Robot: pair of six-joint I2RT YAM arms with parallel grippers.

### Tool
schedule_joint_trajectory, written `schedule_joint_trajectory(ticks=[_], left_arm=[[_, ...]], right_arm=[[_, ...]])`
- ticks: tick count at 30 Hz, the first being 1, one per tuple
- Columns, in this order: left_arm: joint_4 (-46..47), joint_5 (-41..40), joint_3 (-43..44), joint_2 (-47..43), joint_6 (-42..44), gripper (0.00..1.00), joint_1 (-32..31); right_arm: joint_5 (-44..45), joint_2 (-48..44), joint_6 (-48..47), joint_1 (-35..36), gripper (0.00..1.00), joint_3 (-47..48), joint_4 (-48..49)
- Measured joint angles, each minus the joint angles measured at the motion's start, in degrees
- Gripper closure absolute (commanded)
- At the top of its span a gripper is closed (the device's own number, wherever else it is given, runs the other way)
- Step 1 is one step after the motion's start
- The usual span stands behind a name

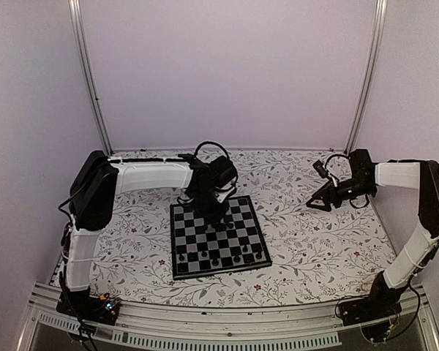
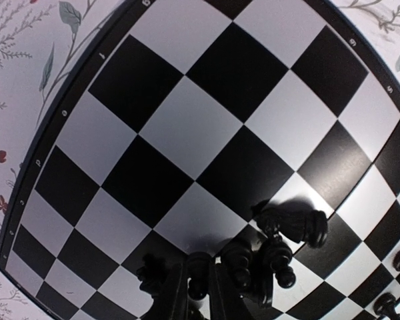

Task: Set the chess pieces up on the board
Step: Pick up the chess piece from the chessboard.

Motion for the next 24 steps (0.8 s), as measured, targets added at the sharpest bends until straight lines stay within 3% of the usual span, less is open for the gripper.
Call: schedule_joint_trajectory(ticks=[14,24], left_arm=[[-2.3,-2.4,0.1,-0.6,-0.9,0.94,0.0],[-2.1,0.4,-12.0,-19.0,-0.8,0.94,-3.0]], right_arm=[[0.0,0.0,0.0,0.0,0.25,0.2,-0.2],[-0.1,0.0,0.0,0.0,0.24,0.2,-0.3]])
